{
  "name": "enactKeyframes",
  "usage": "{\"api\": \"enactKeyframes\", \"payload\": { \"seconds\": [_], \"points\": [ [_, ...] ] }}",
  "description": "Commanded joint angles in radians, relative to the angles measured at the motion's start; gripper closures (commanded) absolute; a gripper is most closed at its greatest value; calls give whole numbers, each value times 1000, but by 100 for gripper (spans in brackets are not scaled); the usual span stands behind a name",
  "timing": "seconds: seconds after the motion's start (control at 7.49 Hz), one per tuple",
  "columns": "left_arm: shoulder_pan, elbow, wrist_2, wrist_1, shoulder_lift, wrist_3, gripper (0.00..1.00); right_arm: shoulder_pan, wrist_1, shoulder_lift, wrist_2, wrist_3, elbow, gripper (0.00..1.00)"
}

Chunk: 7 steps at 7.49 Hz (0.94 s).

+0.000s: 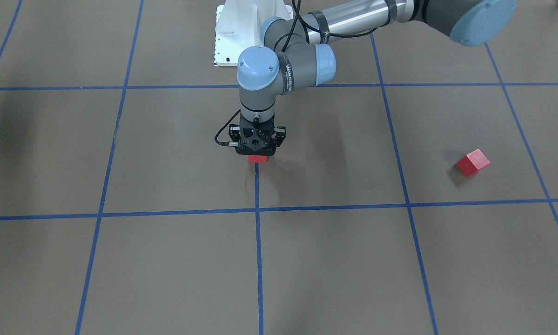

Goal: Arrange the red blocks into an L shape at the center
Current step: 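Hold the cube in place against the center cube with the left gripper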

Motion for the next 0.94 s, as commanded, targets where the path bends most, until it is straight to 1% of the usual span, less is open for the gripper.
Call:
{"api": "enactKeyframes", "payload": {
  "seconds": [0.0,0.4,0.67,0.8],
  "points": [
    [4,-1,-1,0,-2,0,68,2,0,0,0,0,0,1],
    [8,0,0,0,0,-6,67,2,0,-2,0,0,0,1],
    [8,-1,0,0,1,-6,63,2,0,-2,0,-2,0,1],
    [10,0,0,0,1,-6,51,2,0,-2,0,-2,0,1]
  ]
}}
